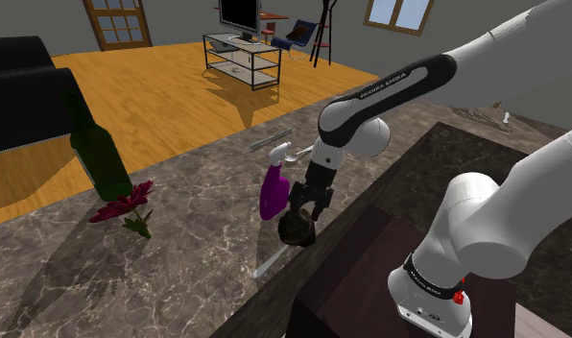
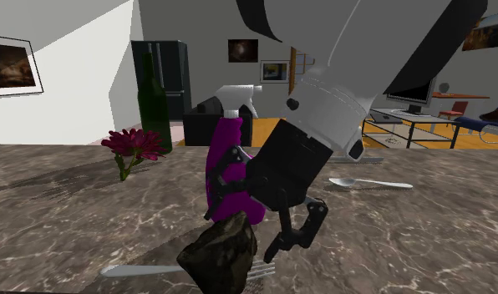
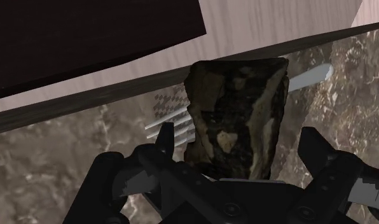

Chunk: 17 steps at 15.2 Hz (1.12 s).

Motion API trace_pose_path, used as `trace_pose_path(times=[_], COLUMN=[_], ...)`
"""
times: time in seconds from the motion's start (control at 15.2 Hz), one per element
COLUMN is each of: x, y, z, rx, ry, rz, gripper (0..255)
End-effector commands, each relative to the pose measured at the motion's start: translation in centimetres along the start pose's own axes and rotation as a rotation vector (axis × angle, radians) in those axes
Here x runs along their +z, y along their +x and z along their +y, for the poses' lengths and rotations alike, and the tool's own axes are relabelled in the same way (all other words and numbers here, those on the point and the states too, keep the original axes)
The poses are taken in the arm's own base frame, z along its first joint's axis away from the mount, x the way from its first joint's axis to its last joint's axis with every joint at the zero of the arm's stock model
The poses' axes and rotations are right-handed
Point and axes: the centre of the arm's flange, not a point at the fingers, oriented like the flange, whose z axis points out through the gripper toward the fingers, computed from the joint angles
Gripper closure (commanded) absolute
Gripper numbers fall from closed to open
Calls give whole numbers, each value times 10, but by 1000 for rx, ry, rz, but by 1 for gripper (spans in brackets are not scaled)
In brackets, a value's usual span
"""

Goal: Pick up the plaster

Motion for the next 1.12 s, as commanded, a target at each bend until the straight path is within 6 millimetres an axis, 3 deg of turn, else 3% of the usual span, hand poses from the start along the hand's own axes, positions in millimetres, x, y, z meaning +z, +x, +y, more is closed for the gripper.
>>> trace_pose_path(times=[0.0, 0.07, 0.66, 1.06], x=[3, 3, 3, -23], y=[1, 1, 1, -7], z=[1, 1, 1, -15], rx=[0, 0, 0, 0], ry=[0, 0, 0, 0], rz=[0, 0, 0, 0], gripper=[0, 255, 255, 255])
